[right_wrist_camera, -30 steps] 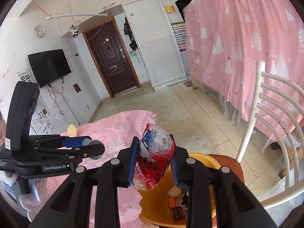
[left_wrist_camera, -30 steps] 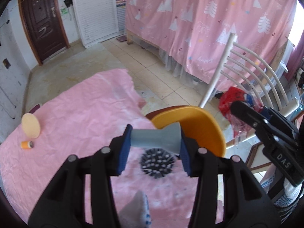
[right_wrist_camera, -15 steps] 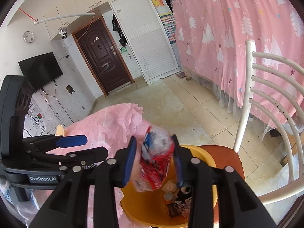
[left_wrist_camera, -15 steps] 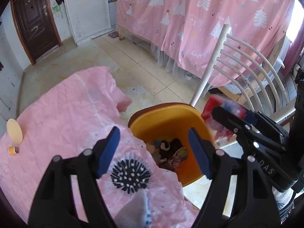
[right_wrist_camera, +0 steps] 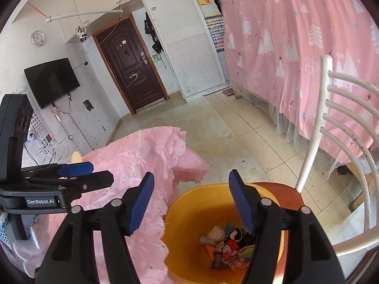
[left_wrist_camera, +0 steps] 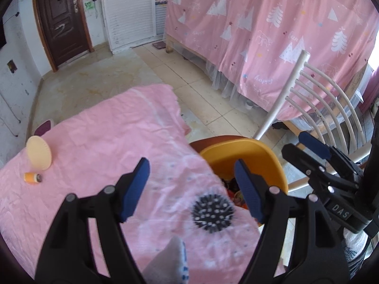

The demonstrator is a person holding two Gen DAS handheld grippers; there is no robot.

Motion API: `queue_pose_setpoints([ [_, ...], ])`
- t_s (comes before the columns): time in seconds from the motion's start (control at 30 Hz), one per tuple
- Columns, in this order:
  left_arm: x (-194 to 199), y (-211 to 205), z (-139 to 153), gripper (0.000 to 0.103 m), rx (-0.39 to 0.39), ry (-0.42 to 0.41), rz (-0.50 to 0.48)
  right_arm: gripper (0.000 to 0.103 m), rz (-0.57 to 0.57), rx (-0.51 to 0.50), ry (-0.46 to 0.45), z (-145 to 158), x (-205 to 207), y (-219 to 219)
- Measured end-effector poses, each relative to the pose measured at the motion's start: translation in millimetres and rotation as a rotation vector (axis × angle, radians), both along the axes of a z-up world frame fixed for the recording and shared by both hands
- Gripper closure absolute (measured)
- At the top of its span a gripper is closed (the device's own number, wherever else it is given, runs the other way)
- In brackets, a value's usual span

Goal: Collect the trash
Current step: 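Move both tools back over the bed toward the remaining items, then grasp the orange-and-white tube with the left tool while the right tool grasps the beige mesh mat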

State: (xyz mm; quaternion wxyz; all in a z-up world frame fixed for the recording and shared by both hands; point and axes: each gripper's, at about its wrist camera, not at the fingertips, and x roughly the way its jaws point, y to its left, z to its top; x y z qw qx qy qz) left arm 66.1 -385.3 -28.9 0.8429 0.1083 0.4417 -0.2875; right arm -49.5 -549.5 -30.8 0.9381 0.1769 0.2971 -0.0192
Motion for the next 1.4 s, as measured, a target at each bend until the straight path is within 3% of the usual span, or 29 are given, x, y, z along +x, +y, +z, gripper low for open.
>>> queue_pose_setpoints([
  [0.37, 39, 90, 17, 0.03, -0.028, -0.022, 0.141, 0.041, 0.116, -0.081, -0.006, 30, 52, 67],
  [0.73, 73, 160, 10, 0.03, -0.01, -0.018, 0.243, 0.036, 0.259, -0.178, 0.006, 51, 113, 148],
  [1.07, 105, 224, -5, 0.02, 0.017, 0.002, 0.309, 0.034, 0.402, -0.184, 0.054, 50, 180, 208],
  [1.4, 130, 255, -25, 0.015, 0.03, 0.039, 0.337, 0.031, 0.488, -0.153, 0.137, 31, 237, 254],
])
